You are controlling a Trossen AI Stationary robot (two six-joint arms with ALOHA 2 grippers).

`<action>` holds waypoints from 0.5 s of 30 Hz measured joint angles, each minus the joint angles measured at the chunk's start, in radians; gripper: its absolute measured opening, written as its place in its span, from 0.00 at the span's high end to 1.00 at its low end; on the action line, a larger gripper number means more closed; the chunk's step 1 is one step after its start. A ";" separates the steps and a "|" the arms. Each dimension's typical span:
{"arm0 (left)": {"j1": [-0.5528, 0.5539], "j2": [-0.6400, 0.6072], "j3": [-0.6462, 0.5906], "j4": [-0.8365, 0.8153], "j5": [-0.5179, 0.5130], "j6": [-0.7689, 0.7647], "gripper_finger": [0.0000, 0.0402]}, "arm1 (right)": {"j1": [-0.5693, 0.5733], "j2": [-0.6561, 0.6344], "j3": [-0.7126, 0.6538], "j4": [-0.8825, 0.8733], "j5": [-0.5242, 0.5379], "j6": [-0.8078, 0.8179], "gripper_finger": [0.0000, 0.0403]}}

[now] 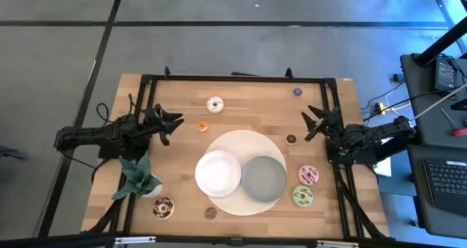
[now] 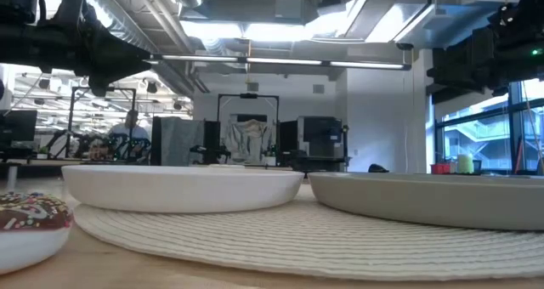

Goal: Pick & Place donuts

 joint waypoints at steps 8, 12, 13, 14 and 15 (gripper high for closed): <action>0.000 0.000 0.000 0.000 0.000 0.000 0.68 | -0.001 0.000 0.000 0.001 0.010 0.000 0.49; 0.000 0.000 0.000 0.000 0.000 0.000 0.68 | -0.003 0.000 0.000 -0.002 0.019 -0.032 0.49; 0.000 0.000 0.000 0.000 0.000 0.000 0.68 | -0.004 0.000 0.000 -0.004 0.025 -0.064 0.49; 0.000 0.000 0.000 0.000 0.000 0.000 0.68 | -0.004 0.000 0.000 -0.007 0.027 -0.104 0.49; 0.000 0.000 0.000 0.000 0.000 0.000 0.68 | -0.004 0.000 0.000 -0.008 0.028 -0.142 0.49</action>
